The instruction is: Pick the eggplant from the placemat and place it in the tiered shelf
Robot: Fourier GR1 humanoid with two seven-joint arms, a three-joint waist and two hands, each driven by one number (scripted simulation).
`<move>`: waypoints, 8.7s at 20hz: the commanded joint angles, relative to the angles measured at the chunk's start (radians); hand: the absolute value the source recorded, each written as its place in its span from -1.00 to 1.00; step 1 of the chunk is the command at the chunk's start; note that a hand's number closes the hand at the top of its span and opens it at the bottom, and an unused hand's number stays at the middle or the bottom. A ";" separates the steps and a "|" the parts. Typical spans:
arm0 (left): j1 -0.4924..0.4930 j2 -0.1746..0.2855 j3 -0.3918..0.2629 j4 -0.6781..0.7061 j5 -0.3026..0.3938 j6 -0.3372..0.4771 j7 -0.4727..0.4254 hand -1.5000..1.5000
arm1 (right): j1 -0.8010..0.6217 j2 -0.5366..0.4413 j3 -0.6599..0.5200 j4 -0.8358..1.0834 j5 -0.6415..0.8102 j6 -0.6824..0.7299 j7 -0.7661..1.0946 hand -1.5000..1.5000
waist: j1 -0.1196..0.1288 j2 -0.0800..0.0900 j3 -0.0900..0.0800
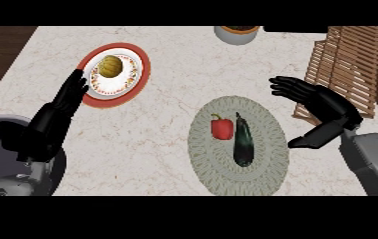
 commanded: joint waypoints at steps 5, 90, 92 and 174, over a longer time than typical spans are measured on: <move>0.014 -0.031 -0.012 -0.032 -0.036 0.016 0.018 0.00 | -0.127 -0.125 0.012 0.063 0.162 0.071 0.057 -1.00 | -0.010 0.013 0.015; 0.027 -0.184 0.170 -0.090 -0.166 -0.198 0.092 0.00 | -0.043 0.302 0.158 0.269 1.237 -0.073 0.020 1.00 | -0.003 0.016 0.017; -0.043 -0.186 0.195 -0.014 -0.159 -0.187 0.085 0.00 | -0.029 0.269 0.170 0.288 1.269 -0.126 -0.044 1.00 | -0.011 0.020 0.016; -0.019 -0.236 0.185 0.002 -0.220 -0.199 0.051 0.00 | -0.413 -0.362 -0.199 -0.001 0.714 -0.236 -0.690 1.00 | -0.001 0.019 0.015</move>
